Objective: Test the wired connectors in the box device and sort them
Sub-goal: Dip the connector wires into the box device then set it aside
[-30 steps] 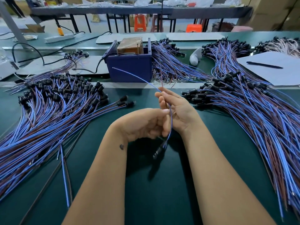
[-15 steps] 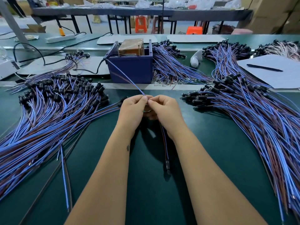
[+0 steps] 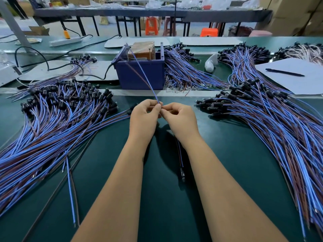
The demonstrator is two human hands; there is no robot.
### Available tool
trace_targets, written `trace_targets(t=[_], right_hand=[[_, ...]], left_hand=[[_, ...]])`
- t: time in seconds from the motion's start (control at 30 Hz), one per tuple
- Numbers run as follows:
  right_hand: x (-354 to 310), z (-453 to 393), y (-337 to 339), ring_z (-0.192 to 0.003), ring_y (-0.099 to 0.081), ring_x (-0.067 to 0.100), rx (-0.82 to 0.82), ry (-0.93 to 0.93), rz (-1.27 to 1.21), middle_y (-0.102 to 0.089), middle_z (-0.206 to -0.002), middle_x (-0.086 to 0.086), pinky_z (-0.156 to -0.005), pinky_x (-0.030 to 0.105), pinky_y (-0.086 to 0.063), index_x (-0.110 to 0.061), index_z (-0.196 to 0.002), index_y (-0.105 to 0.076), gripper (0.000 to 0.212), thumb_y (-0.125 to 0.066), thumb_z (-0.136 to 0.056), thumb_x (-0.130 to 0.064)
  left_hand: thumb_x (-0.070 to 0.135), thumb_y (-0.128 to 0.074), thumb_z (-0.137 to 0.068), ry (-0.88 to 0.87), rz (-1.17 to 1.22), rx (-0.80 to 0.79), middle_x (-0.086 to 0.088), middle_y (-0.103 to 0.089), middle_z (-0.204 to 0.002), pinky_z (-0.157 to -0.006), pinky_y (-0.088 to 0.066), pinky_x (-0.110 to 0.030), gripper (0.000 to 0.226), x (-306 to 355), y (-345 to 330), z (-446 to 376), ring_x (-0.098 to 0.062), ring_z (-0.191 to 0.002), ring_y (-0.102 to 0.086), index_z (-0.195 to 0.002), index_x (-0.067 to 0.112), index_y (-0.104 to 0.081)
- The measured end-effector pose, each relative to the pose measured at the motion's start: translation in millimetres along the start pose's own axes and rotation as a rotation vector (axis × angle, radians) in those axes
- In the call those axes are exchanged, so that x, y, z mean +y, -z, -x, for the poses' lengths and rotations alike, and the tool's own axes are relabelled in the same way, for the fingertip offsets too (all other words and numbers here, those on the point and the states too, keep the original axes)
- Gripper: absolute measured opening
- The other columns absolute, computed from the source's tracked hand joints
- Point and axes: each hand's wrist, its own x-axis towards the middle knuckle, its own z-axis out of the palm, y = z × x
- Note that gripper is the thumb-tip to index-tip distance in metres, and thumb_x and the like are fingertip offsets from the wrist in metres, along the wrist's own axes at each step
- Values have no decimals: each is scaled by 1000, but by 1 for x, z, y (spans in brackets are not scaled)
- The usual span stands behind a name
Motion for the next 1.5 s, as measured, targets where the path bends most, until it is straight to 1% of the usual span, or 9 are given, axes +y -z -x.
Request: trace_targets(t=[0.13, 0.27, 0.37, 0.57, 0.7, 0.83, 0.97, 1.17, 1.5], right_hand=[[0, 0, 2, -52, -50, -4, 35, -9, -79, -60, -53, -19, -59, 17, -40, -26, -77, -73, 16, -69, -89, -16], [-3, -1, 7, -59, -51, 1, 131, -52, -203, -61, -64, -8, -66, 22, -44, -19, -88, -72, 8, -66, -92, -16], [-4, -1, 7, -61, -51, 7, 155, -86, -245, -62, -66, 1, -66, 27, -42, -19, -93, -69, 7, -62, -95, -19], [-4, -1, 10, -56, -47, 8, 178, -120, -275, -62, -65, 1, -67, 31, -42, -19, -93, -66, 8, -60, -96, -16], [-3, -2, 11, -54, -47, 6, 182, -148, -282, -63, -64, -2, -66, 28, -44, -23, -87, -65, 14, -59, -96, -15], [-2, -3, 9, -52, -48, 1, 158, -141, -246, -63, -64, -2, -63, 24, -43, -23, -86, -66, 14, -59, -96, -15], [-1, -3, 7, -56, -51, 2, 126, -123, -204, -62, -62, -5, -59, 22, -43, -28, -84, -67, 16, -60, -95, -18], [2, -3, 6, -53, -53, -4, 94, -110, -170, -62, -63, -6, -53, 13, -42, -24, -91, -72, 12, -62, -93, -18], [3, -3, 5, -52, -53, -6, 74, -84, -114, -62, -64, -6, -49, 9, -40, -20, -97, -74, 14, -61, -93, -16]], left_hand=[[15, -54, -98, 31, 28, 71, -2, -71, -87, -60, -56, -26, 17, -1, 1, -2, -7, -72, -67, -84, 21, -62], [15, -44, -102, 100, 134, 80, 6, -70, -71, -53, -51, -20, 18, 1, 4, -6, -10, -62, -68, -88, 18, -54], [17, -43, -102, 98, 76, 134, 11, -61, -56, -45, -45, -17, 19, -1, 10, -9, -6, -47, -59, -88, 21, -56], [18, -45, -99, 89, -28, 249, 12, -52, -56, -42, -34, -12, 25, -9, 20, -16, 0, -40, -39, -86, 27, -64], [19, -43, -100, 90, -55, 287, 8, -52, -64, -40, -33, -9, 24, -11, 24, -18, 3, -41, -40, -97, 22, -67], [20, -42, -100, 82, -38, 316, 7, -54, -70, -43, -35, -7, 24, -10, 25, -18, 6, -44, -43, -100, 21, -66], [20, -41, -101, 90, -39, 363, 7, -55, -71, -42, -34, -7, 22, -8, 25, -17, 7, -45, -44, -96, 24, -63], [16, -40, -98, 183, 3, 390, 7, -52, -66, -42, -33, -17, 21, -9, 27, -17, -1, -41, -38, -93, 23, -59], [16, -44, -96, 178, -9, 353, 8, -57, -69, -39, -32, -10, 25, -9, 27, -17, 5, -38, -42, -83, 29, -60]])
